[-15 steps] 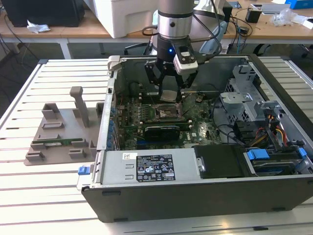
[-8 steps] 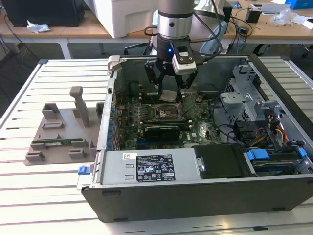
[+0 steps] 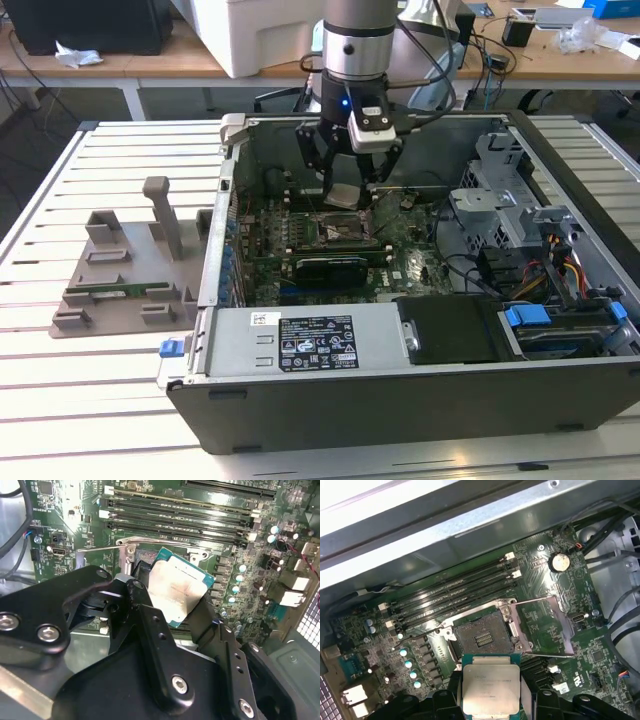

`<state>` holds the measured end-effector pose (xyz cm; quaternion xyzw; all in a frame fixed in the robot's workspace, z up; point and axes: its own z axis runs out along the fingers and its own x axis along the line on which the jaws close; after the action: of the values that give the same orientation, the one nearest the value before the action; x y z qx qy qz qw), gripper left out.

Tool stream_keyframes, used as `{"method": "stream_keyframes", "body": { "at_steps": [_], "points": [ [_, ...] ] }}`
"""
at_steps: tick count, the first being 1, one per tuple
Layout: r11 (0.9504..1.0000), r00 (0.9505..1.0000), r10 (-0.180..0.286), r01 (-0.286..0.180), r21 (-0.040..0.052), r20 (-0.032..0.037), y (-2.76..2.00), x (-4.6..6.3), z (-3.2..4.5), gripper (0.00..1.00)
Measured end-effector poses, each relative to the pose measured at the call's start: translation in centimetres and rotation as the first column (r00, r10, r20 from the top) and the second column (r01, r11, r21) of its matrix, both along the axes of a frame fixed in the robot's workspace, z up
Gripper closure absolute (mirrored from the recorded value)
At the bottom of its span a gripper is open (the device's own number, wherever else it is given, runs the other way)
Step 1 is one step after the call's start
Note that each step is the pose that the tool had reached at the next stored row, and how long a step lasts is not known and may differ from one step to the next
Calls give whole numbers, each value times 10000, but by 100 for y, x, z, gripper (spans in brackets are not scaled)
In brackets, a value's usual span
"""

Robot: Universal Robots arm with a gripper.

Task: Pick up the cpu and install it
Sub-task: 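Place the cpu into insertion slot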

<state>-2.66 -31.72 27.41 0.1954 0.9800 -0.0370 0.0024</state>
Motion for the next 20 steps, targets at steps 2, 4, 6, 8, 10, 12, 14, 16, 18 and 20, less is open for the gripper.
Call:
{"method": "stream_keyframes", "body": {
  "at_steps": [2, 4, 6, 8, 10, 12, 14, 16, 18, 20],
  "points": [
    [9999, 9999, -172, 172, -1, 0, 0, 0, 0, 45],
    [9994, 9994, -339, 339, -1, -1, 0, 0, 0, 45],
    [9989, 9989, -465, 465, -1, -1, 0, 0, 0, 45],
    [9976, 9976, -685, 685, -2, 0, 0, 0, 0, 45],
    [9965, 9965, -834, 834, -2, 0, 0, 0, 0, 45],
    [9950, 9950, -999, 999, -2, -1, 0, 0, 0, 45],
    [9918, 9918, -1280, 1280, -2, 0, 0, 0, 0, 45],
    [9886, 9886, -1506, 1506, -2, 0, 0, 0, 0, 45],
    [9848, 9848, -1739, 1739, -2, 0, 0, 0, 0, 45],
    [9820, 9820, -1887, 1887, -2, 0, 0, 0, 0, 45]
  ]
}}
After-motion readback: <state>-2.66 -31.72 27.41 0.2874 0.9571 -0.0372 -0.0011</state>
